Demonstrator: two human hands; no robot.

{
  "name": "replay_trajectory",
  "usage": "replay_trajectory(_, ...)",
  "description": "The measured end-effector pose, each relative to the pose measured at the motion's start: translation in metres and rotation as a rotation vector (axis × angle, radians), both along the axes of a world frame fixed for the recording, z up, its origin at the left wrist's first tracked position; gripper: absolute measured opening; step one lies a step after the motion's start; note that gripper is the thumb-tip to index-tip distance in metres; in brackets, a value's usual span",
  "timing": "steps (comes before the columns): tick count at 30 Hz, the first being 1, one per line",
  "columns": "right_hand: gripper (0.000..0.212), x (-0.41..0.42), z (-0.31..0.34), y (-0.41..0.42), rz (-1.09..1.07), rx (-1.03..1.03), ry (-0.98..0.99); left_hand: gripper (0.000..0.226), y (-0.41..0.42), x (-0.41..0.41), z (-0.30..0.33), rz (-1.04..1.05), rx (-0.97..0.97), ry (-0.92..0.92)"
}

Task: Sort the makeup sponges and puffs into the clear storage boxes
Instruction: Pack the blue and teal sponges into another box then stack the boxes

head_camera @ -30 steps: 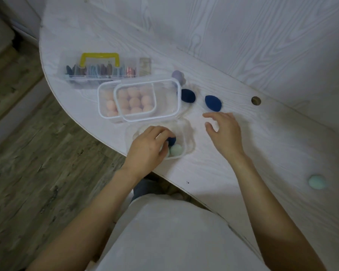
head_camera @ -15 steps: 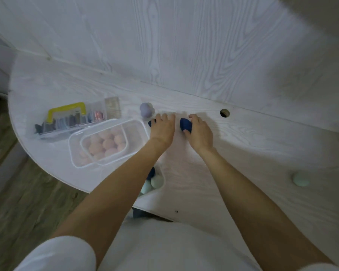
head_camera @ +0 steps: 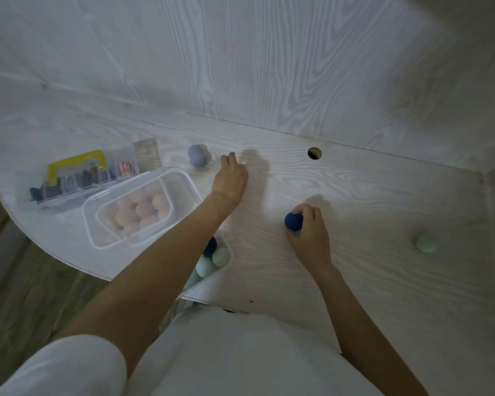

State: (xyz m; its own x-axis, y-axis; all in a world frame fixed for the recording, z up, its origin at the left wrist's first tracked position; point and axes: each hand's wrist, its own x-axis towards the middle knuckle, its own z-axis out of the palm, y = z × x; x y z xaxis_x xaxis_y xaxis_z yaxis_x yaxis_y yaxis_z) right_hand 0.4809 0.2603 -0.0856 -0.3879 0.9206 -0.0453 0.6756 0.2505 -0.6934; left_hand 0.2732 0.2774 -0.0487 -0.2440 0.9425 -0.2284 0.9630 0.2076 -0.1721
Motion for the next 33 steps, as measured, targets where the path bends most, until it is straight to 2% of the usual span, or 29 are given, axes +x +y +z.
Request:
replay_trajectory(5, 0.027, 0.013, -0.007, -0.008, 0.029, 0.044, -0.029, 0.024, -0.002, -0.012, -0.005, -0.039, -0.007, 0.083)
replay_trajectory(8, 0.027, 0.016, -0.008, -0.007, 0.061, 0.066, -0.067, 0.024, -0.002, -0.011, -0.002, 0.03, 0.015, -0.024)
replay_trajectory(11, 0.031, 0.015, -0.006, -0.008, 0.064, 0.028, -0.102, 0.022, -0.007, -0.005, 0.006, -0.008, 0.125, -0.312)
replay_trajectory(15, 0.029, 0.016, -0.002, -0.008, 0.077, 0.023, -0.159, 0.03, -0.045, 0.011, 0.043, -0.118, 0.424, -0.998)
replay_trajectory(17, 0.028, 0.016, 0.0, -0.008, 0.058, 0.0, -0.198, 0.032, -0.078, 0.019, 0.063, -0.059, 0.555, -1.127)
replay_trajectory(21, 0.029, 0.009, 0.005, -0.018, 0.016, -0.011, -0.149, 0.029, -0.149, 0.008, 0.071, 0.257, 0.701, -1.26)
replay_trajectory(24, 0.026, 0.003, 0.015, -0.027, 0.007, -0.088, 0.055, 0.028, -0.192, -0.01, 0.059, 0.446, 0.829, -1.193)
replay_trajectory(27, 0.025, -0.006, 0.019, -0.036, 0.136, -0.108, 0.147, 0.034, -0.227, -0.02, 0.045, 0.553, 0.799, -1.04)
replay_trajectory(29, 0.026, -0.014, 0.021, -0.042, 0.195, -0.083, 0.168, 0.036, -0.242, -0.023, 0.032, 0.52, 0.743, -0.905)
replay_trajectory(33, 0.03, -0.028, 0.026, -0.055, 0.258, -0.071, 0.229, 0.034, -0.244, -0.027, 0.009, 0.317, 0.622, -0.603)
